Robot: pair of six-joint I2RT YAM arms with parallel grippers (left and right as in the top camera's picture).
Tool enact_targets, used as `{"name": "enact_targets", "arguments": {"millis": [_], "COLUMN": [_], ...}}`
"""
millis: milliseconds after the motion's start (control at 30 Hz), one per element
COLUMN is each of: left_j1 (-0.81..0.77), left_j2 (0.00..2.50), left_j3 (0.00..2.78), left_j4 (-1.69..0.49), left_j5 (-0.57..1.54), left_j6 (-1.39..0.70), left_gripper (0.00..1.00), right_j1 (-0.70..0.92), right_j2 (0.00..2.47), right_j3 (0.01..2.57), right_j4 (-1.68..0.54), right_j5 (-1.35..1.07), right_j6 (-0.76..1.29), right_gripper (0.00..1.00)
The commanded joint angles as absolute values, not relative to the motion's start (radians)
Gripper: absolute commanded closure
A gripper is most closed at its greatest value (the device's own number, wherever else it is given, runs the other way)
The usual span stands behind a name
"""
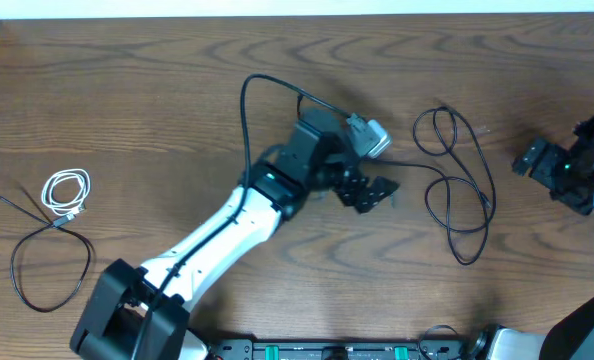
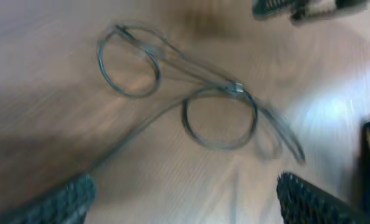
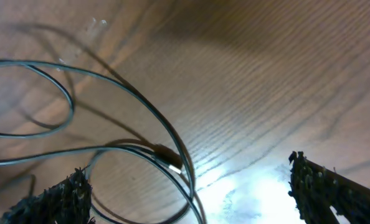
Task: Untangle cables
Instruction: 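Reach the left gripper right toward the remaining black cable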
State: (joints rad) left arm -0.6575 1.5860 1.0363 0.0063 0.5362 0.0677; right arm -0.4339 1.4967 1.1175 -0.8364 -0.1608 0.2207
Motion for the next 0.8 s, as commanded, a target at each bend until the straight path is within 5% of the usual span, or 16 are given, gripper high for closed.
{"name": "enact_targets", "arguments": {"millis": [0, 767], "left_j1": [-0.719, -0.81], "left_j2": [1.621, 2.129], "left_j3": [1.041, 1.467], "left_j4": [0.089, 0.323], "left_j5": [0.405, 0.411], "left_j6": [-0.038, -0.099], "left_gripper": [0.07, 0.04], "right_j1": [-0.464, -0.473], "right_j2": [1.489, 1.489], "right_j3": [1.13, 1.13], "right_j4": [-0.825, -0.856], "right_j5": [-0.276, -0.307], "right_j6": [0.23, 0.16], "right_gripper": [0.01, 0.01]}}
